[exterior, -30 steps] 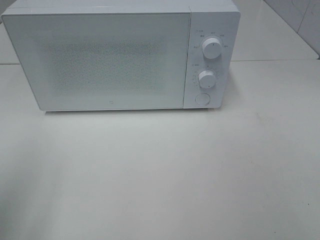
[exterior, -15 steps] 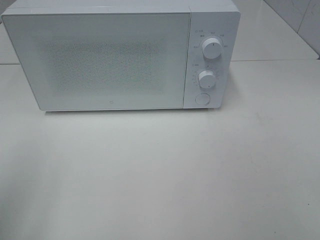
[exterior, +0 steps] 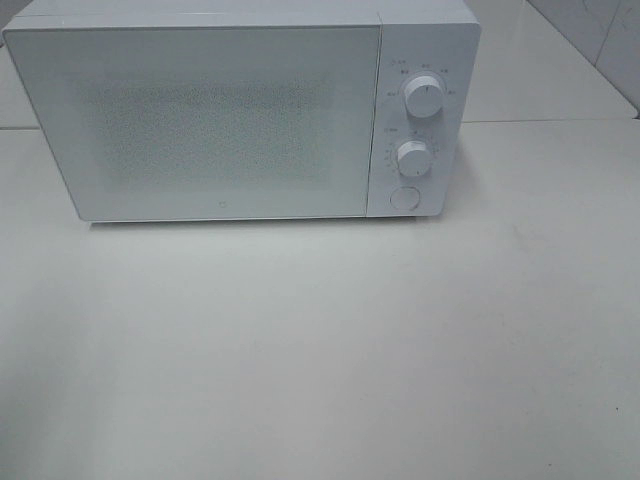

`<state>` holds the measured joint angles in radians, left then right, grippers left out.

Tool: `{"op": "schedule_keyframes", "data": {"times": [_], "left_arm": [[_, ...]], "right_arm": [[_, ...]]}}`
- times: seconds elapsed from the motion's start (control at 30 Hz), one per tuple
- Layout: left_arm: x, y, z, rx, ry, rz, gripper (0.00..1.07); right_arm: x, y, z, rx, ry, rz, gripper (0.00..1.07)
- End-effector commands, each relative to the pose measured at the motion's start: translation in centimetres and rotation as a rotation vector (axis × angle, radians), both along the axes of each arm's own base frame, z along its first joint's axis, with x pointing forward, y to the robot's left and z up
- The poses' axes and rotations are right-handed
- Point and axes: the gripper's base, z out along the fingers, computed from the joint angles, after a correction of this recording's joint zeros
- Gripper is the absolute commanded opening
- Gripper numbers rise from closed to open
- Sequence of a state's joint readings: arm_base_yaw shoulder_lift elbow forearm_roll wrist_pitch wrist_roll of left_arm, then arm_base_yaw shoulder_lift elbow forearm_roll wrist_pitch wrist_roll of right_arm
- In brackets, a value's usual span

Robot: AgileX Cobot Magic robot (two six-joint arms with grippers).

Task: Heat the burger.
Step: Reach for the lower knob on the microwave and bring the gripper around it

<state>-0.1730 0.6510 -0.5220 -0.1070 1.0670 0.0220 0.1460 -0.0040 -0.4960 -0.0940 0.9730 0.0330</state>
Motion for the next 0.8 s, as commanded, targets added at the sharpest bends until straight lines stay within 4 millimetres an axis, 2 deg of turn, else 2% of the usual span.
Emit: {"op": "schedule_keyframes", "data": {"times": [0.03,0.13,0.17,0.23,0.27,0.33,0.37,0.53,0.63,0.8], "left_arm": [[-1.3,0.2,0.6,-0.017,-0.08,0.004,0.82],[-2.2,0.5,1.1,-0.028,-0.146,0.024,0.82],[-3.4,0.9,1.6,-0.038,-0.23,0.065,0.82],[-3.8,1.0,1.8,-0.041,-0.264,0.081,0.82],[-5.0,1.2,2.2,-0.052,-0.345,0.108,0.82],[-5.5,1.3,2.3,-0.056,-0.377,0.118,0.82],[-6.7,1.4,2.5,-0.059,-0.455,0.135,0.82],[-9.0,1.4,2.7,-0.069,-0.604,0.157,0.82],[-10.1,1.4,2.6,-0.076,-0.671,0.155,0.82],[-10.0,1.4,2.6,-0.079,-0.665,0.153,0.82]], "right_arm": [[-0.3,-0.1,0.0,0.007,-0.035,-0.007,0.75],[-0.3,-0.1,0.0,0.007,-0.035,-0.007,0.75],[-0.3,-0.1,0.0,0.007,-0.035,-0.007,0.75],[-0.3,-0.1,0.0,0.007,-0.035,-0.007,0.75],[-0.3,-0.1,0.0,0.007,-0.035,-0.007,0.75],[-0.3,-0.1,0.0,0.007,-0.035,-0.007,0.75],[-0.3,-0.1,0.0,0.007,-0.035,-0.007,0.75],[-0.3,-0.1,0.0,0.007,-0.035,-0.007,0.75],[-0.3,-0.1,0.0,0.007,-0.035,-0.007,0.75],[-0.3,-0.1,0.0,0.007,-0.034,-0.007,0.75]]}}
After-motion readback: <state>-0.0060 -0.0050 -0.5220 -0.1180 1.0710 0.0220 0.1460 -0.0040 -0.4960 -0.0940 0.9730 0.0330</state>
